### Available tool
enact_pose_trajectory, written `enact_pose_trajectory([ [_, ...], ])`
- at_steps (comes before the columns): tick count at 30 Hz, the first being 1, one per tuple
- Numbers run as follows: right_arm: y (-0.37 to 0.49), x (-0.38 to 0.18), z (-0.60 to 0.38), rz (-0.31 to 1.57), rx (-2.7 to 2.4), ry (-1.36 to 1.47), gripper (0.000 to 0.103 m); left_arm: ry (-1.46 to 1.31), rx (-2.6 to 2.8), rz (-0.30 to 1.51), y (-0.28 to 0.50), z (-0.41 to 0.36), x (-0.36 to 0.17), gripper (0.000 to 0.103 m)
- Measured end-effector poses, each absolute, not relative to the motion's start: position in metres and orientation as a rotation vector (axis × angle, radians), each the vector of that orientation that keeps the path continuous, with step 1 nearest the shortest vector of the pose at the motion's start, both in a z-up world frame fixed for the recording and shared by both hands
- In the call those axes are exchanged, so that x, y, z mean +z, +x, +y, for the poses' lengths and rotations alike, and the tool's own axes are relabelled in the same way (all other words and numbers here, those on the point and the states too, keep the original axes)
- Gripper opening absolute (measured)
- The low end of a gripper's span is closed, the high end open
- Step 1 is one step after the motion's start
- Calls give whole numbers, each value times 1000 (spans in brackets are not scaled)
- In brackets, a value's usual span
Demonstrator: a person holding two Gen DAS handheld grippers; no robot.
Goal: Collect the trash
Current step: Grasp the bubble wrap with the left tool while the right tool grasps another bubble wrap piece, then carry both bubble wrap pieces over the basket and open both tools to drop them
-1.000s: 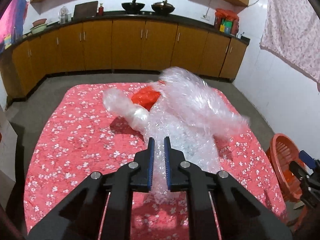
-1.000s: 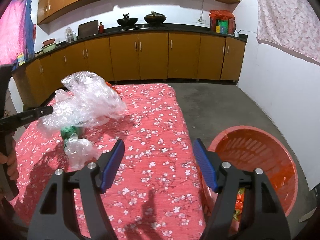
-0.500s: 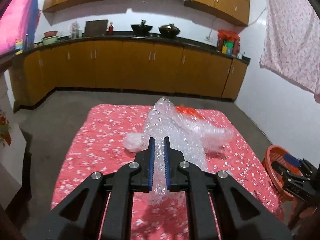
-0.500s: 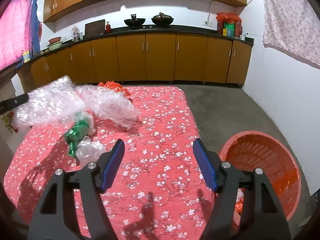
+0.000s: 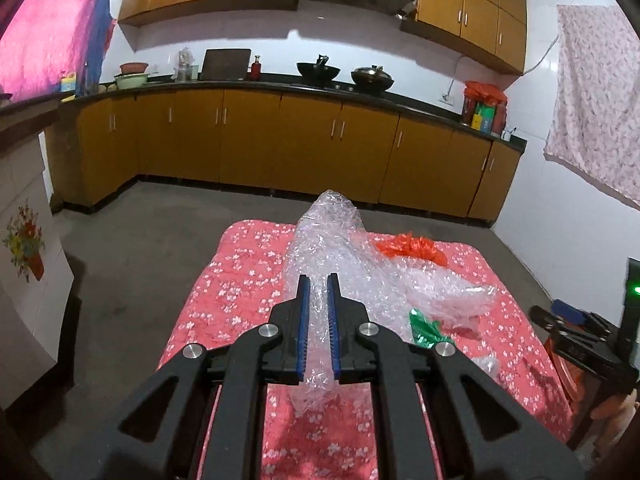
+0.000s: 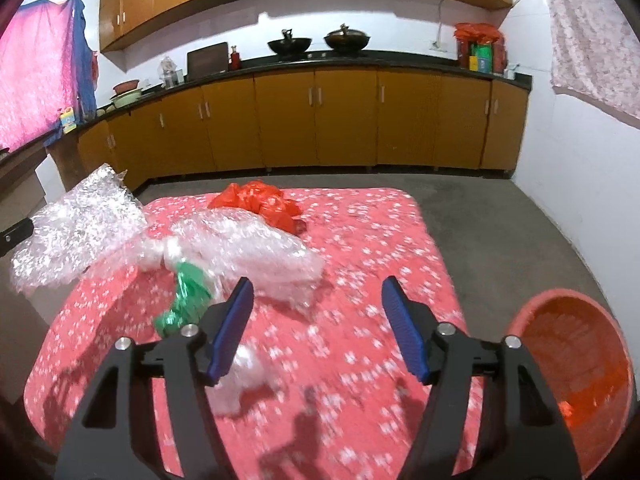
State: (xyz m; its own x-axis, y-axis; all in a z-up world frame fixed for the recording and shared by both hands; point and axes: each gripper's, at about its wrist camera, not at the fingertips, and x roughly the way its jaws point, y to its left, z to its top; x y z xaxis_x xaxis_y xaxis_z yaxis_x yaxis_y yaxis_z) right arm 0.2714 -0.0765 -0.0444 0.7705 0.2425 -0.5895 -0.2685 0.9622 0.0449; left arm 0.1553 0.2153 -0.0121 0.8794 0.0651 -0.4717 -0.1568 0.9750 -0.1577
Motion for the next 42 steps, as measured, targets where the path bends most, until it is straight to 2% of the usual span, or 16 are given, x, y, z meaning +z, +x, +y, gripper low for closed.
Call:
enact_pose_trajectory([
  [10, 322, -60, -30, 675, 334, -109, 58, -196, 141, 477, 174, 218, -19, 9],
  [13, 333, -71, -24, 719, 340, -132, 46, -209, 154, 487, 175, 221, -25, 9],
  [17, 338, -81, -25, 760, 346, -129, 10, -214, 161, 499, 176, 220, -29, 9],
  [18, 336, -81, -27, 762, 345, -125, 7, -212, 161, 503, 176, 219, -30, 9],
  [30, 290, -45, -86, 681, 285, -34, 4, -206, 115, 480, 162, 196, -14, 9],
  [42, 231, -16, -156, 597, 167, 22, 4, -169, -2, 470, 162, 131, -2, 9],
])
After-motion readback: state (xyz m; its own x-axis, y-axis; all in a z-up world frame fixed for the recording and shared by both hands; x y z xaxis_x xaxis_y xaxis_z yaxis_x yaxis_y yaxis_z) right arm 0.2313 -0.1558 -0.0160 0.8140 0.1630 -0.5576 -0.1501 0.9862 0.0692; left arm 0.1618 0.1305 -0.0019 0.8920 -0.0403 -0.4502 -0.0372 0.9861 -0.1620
